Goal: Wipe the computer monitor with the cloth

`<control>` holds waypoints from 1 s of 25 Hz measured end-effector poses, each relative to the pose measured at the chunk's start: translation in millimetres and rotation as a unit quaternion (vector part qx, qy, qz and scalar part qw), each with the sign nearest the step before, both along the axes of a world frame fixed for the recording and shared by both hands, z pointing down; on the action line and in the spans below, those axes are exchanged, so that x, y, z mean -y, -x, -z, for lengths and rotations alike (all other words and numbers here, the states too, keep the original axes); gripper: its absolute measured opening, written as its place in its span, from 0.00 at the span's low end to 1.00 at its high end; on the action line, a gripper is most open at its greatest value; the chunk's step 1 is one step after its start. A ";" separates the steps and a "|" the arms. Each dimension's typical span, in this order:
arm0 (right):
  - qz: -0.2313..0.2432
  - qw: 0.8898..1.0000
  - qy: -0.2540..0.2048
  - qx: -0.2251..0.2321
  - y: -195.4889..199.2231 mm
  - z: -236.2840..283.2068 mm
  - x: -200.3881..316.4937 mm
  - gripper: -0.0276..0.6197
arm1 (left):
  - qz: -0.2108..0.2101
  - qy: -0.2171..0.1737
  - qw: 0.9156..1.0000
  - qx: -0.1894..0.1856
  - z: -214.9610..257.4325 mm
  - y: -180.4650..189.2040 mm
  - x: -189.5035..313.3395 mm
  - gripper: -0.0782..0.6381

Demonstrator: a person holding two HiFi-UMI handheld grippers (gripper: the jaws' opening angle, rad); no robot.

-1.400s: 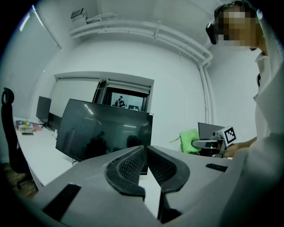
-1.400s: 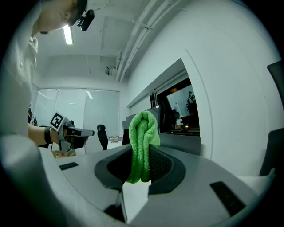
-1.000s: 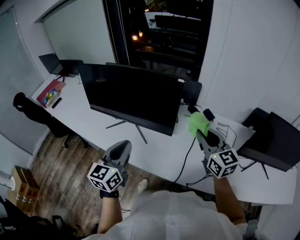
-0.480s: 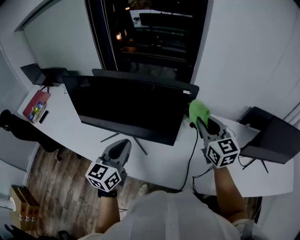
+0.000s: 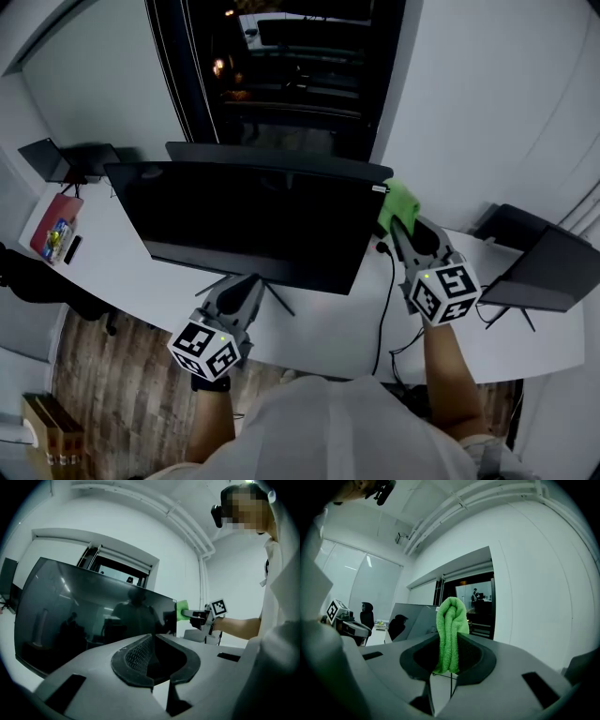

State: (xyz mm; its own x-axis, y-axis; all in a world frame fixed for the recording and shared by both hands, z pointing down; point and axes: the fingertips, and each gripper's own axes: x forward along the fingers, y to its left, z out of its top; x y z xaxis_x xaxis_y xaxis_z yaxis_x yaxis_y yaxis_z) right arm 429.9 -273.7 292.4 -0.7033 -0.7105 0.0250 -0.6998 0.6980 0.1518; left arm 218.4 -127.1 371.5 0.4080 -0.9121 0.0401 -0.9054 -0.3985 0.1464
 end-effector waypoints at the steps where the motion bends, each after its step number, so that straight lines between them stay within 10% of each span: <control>1: 0.000 1.000 -0.005 -0.005 1.6 0.1 -0.3 0.15 | -0.004 0.001 1.000 0.000 -0.5 0.5 1.9 0.16; 25: -0.022 0.993 -0.027 -0.109 17.1 -41.3 -16.9 0.15 | -0.042 0.012 0.999 -0.010 -16.4 8.4 7.4 0.16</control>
State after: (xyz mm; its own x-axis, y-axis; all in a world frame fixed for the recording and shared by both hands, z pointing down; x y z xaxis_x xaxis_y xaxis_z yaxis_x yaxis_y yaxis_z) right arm 412.8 -256.8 333.7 -0.6534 -0.7448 0.1353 -0.6756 0.6543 0.3397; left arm 210.0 -134.5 387.9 0.4847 -0.8731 0.0519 -0.8654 -0.4700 0.1738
